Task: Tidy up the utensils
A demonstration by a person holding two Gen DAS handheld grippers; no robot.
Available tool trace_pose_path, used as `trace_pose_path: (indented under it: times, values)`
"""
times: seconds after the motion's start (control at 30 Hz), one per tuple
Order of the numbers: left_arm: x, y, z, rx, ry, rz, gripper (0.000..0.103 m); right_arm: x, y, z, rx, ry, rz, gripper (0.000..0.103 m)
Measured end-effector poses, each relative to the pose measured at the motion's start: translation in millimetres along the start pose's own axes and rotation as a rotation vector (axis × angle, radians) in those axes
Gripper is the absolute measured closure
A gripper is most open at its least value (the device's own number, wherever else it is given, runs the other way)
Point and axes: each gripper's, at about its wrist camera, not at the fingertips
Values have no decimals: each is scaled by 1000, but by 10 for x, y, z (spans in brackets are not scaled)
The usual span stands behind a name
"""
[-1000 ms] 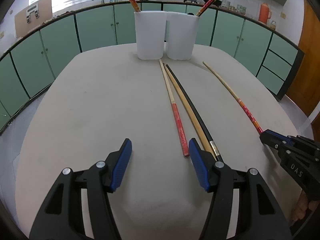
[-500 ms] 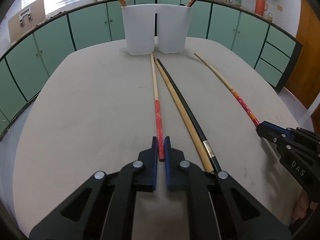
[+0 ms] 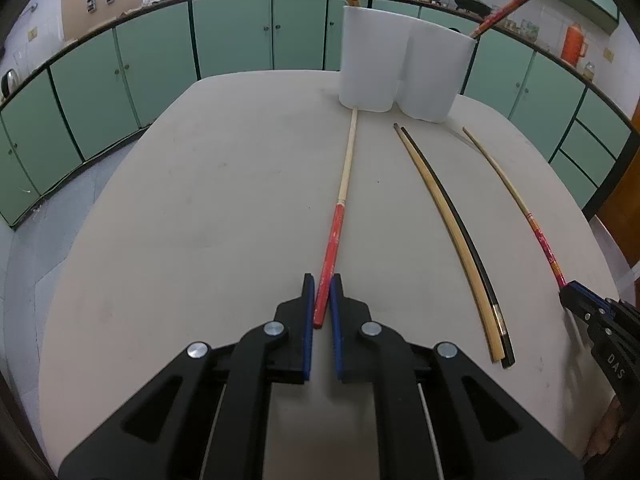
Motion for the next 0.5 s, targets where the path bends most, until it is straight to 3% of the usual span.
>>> trace_pose_path:
  times: [0.23,0.5]
  values:
    - [-47,-90,-18,12,-1,12,98,-7,-17,-12,-9,-6,-1,97]
    - [77,85,-33,-3,-10,-8,96,8,5,37,-3,10,7,96]
Point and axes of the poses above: each gripper's, at about its wrist camera, not at the fingertips, and x roughly the way its jaws point, z to its right, y to its top, and after that the axes turned 15 degrees about -x, right-handed
